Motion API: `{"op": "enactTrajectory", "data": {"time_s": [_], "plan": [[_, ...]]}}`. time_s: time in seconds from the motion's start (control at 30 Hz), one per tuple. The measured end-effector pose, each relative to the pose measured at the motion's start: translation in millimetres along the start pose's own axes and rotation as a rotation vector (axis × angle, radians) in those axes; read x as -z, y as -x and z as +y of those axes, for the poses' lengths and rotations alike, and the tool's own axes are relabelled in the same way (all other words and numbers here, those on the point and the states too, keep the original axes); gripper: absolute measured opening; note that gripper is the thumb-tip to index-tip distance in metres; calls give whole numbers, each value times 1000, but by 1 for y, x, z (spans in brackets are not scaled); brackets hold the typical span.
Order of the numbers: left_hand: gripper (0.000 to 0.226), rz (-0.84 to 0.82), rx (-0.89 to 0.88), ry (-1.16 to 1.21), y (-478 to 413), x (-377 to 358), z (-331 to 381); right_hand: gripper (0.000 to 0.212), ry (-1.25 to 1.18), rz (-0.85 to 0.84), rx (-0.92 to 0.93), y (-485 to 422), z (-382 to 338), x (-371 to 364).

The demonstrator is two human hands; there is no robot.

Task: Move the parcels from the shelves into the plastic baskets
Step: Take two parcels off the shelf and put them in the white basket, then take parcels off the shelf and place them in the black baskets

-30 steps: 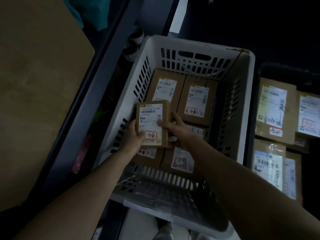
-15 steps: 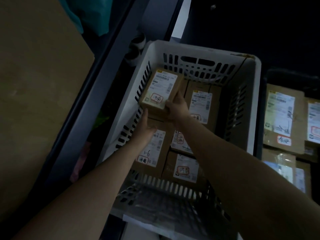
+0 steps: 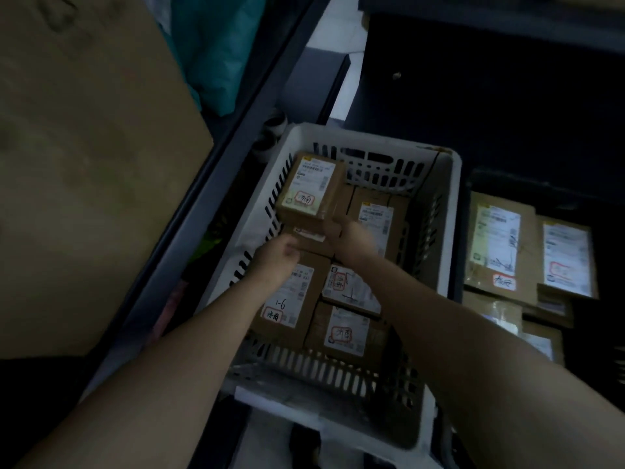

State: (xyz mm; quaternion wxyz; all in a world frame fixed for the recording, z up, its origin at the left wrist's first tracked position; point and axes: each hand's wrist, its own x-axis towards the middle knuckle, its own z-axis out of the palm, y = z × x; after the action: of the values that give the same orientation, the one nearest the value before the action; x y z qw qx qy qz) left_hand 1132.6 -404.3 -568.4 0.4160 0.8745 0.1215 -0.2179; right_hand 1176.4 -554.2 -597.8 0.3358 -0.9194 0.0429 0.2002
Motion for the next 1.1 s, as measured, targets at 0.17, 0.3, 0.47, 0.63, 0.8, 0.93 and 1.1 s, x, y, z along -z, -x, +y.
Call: {"op": "enactTrajectory", "data": {"time_s": [0.17,0.3,0.47,0.63,0.8,0.93,1.1], "plan": [[31,144,-101,-292,70,31,16,45,303,13,230,61,-32,35],[19,292,-109,-409,159,53,35,42,500,98,490,136,-66,70],[16,529,-50,-471,310,83,56,37,537,187,842,258,-122,106],[13,846,-58,-586,471,142,77,34,470,275,1169,384,-215,119],[13,1115,1,-651,611,200,73,28,330,333,1483,499,-308,113],[19,1220,89,-705,696,230,48,34,340,324,1589,565,-363,87],[23,1222,185,-694,759,259,3,38,381,298,1572,616,-409,49]]}}
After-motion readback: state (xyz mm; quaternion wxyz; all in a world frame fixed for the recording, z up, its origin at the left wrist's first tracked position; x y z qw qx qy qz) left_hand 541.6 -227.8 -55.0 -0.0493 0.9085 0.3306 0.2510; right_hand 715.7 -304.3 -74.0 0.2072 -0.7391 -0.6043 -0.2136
